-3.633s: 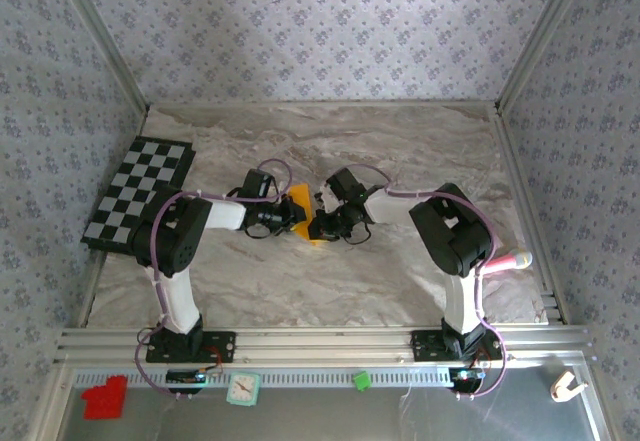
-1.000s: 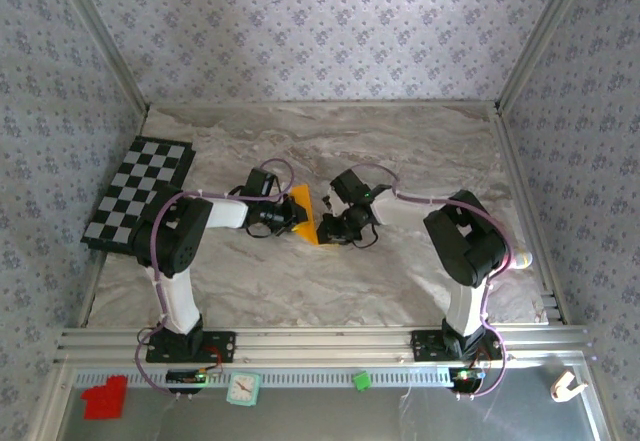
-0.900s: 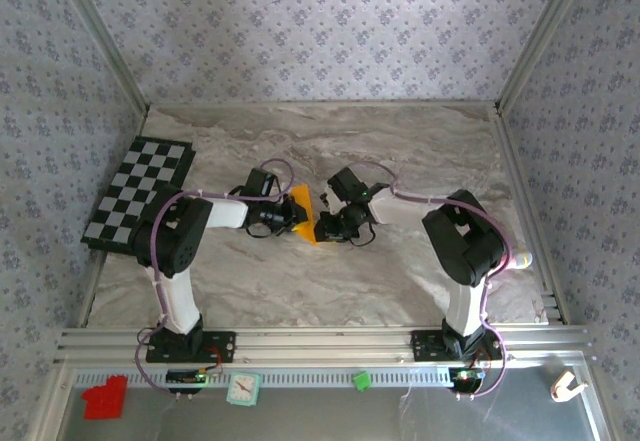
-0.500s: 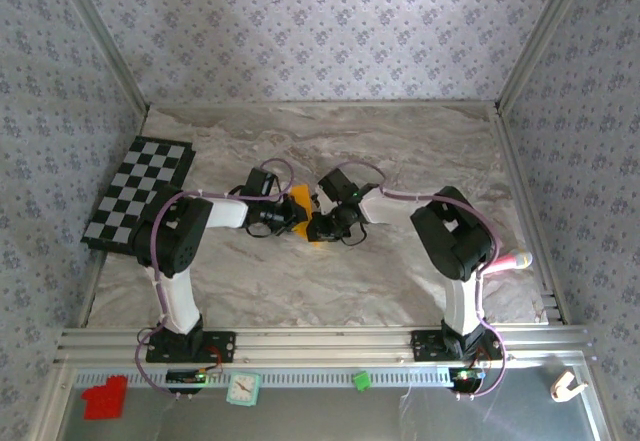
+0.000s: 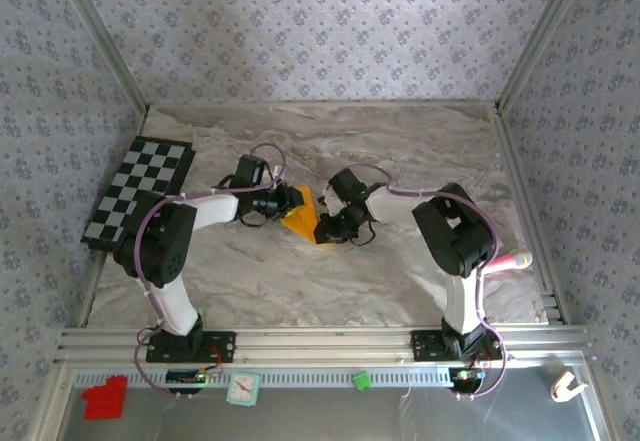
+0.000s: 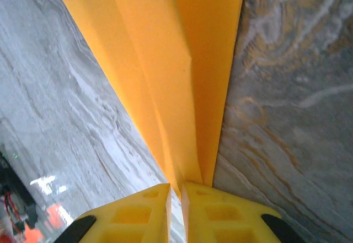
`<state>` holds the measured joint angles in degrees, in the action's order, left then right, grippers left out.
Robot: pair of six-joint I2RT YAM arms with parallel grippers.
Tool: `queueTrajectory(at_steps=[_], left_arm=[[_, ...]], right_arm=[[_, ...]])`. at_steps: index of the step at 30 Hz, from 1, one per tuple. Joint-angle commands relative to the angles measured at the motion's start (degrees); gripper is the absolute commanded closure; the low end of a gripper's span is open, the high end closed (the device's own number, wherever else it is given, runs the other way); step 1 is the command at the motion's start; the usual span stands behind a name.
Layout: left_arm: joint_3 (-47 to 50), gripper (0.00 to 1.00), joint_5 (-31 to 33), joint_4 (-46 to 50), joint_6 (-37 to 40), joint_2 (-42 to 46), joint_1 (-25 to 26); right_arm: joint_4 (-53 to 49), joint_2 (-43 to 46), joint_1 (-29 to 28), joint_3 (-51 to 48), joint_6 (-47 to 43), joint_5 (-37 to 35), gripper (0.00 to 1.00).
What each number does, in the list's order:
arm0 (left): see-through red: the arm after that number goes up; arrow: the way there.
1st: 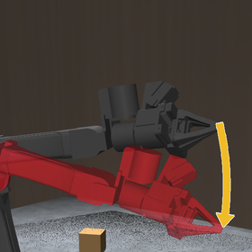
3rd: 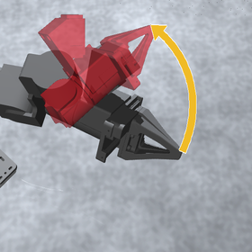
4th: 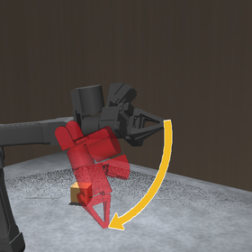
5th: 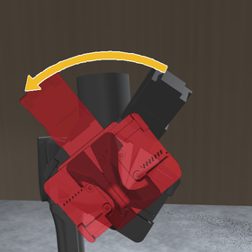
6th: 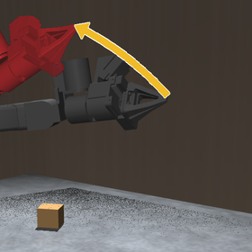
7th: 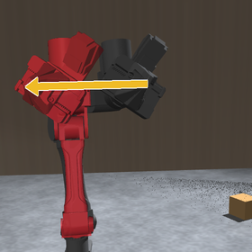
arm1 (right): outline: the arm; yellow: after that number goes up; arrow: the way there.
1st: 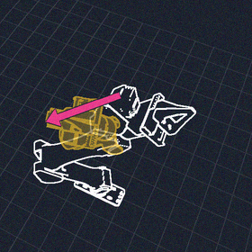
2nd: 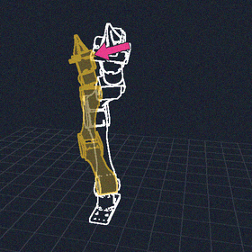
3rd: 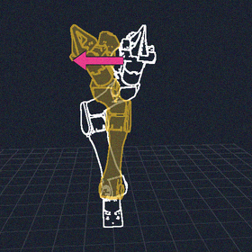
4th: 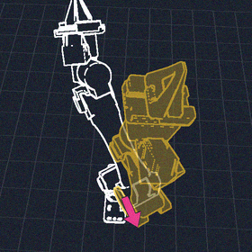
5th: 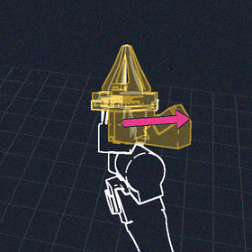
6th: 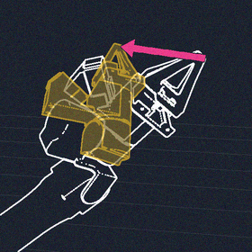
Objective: Fold a paper plane with a square sheet of paper (pick it up from the middle)
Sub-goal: Fourth fold the wing at the center of the table.
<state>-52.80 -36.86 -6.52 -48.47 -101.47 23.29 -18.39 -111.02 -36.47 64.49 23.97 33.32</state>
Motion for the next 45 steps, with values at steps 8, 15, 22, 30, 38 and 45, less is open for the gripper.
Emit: queueTrajectory(at_steps=[8,15,22,30,38,45], left_arm=[[1.1,0.79,-3.8,-6.2,2.9,-1.7,-0.4],[0.3,0.8,-4.1,-8.2,1.9,-4.9,0.0],[-0.5,0.8,-3.8,-9.1,1.5,-7.0,0.1],[-1.2,0.8,-3.6,-9.7,1.2,-9.0,0.1],[-1.5,0.8,-2.2,-8.7,1.1,-10.3,0.1],[-1.9,0.81,-0.4,-5.8,1.3,-11.4,0.1]], right_arm=[[-9.3,-1.4,2.0,-2.5,-6.8,3.5,0.85],[-9.5,-1.4,2.6,-2.5,-7.0,3.4,0.85],[-10.1,-1.6,3.0,-2.7,-7.5,3.1,0.85],[-10.1,-2.0,3.0,-2.8,-7.5,3.1,0.86],[-9.9,-1.9,3.1,-3.0,-7.4,3.1,0.86],[-8.3,-0.6,3.1,-3.3,-6.3,3.2,0.86]])
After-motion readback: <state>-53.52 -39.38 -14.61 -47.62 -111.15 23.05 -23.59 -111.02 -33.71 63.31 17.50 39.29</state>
